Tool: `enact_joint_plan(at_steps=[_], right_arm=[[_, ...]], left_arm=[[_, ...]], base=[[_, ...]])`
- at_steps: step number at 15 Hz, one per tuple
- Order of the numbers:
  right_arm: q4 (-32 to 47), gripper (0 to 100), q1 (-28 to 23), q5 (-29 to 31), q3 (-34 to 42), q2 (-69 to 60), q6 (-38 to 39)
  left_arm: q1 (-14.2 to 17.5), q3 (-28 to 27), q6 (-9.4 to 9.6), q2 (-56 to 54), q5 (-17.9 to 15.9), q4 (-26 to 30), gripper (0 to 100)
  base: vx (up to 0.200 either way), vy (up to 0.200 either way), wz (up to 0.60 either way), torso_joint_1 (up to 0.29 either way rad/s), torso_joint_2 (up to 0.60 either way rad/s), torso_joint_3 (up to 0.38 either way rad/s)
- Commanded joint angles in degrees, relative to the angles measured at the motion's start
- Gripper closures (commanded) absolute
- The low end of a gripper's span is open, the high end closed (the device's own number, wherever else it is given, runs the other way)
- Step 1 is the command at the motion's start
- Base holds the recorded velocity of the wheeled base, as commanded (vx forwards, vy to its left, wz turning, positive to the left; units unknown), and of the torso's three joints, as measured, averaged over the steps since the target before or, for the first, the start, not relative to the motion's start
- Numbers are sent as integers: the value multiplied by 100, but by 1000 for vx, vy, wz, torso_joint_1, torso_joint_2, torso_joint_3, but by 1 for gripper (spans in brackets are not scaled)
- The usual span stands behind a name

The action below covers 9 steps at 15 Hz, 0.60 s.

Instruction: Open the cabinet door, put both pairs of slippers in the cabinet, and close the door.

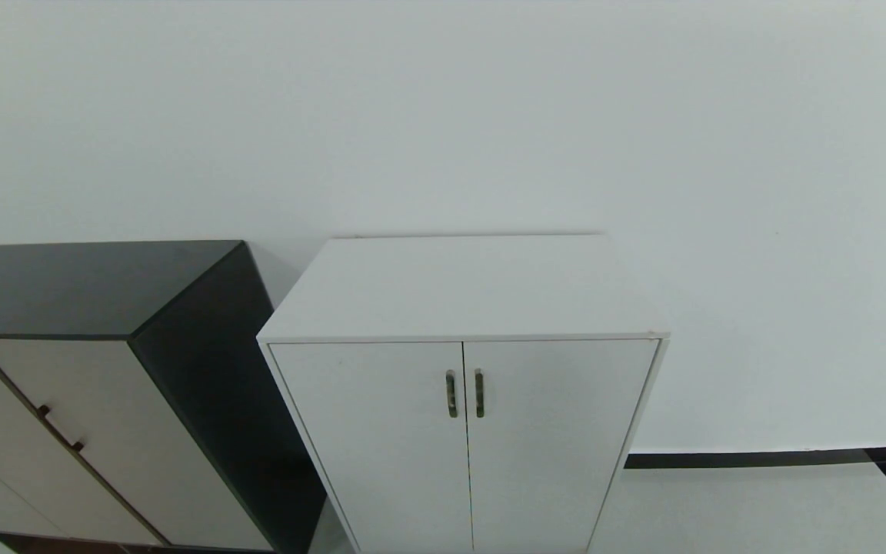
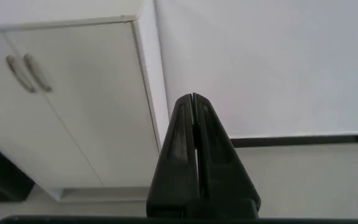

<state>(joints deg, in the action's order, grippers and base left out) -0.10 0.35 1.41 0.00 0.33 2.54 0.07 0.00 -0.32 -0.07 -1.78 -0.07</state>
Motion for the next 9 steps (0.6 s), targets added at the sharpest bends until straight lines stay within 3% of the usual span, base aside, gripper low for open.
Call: enact_joint_plan(at_steps=[1, 9], right_arm=[[1, 100, 0, -18, 0, -24, -60], [10, 100, 0, -141, 0, -24, -157]], left_arm=[[1, 0, -3, 7, 2, -1, 100], [-7, 0, -3, 7, 2, -1, 100]], base=[[0, 0, 0, 0, 0, 0], [0, 0, 0, 0, 0, 0]])
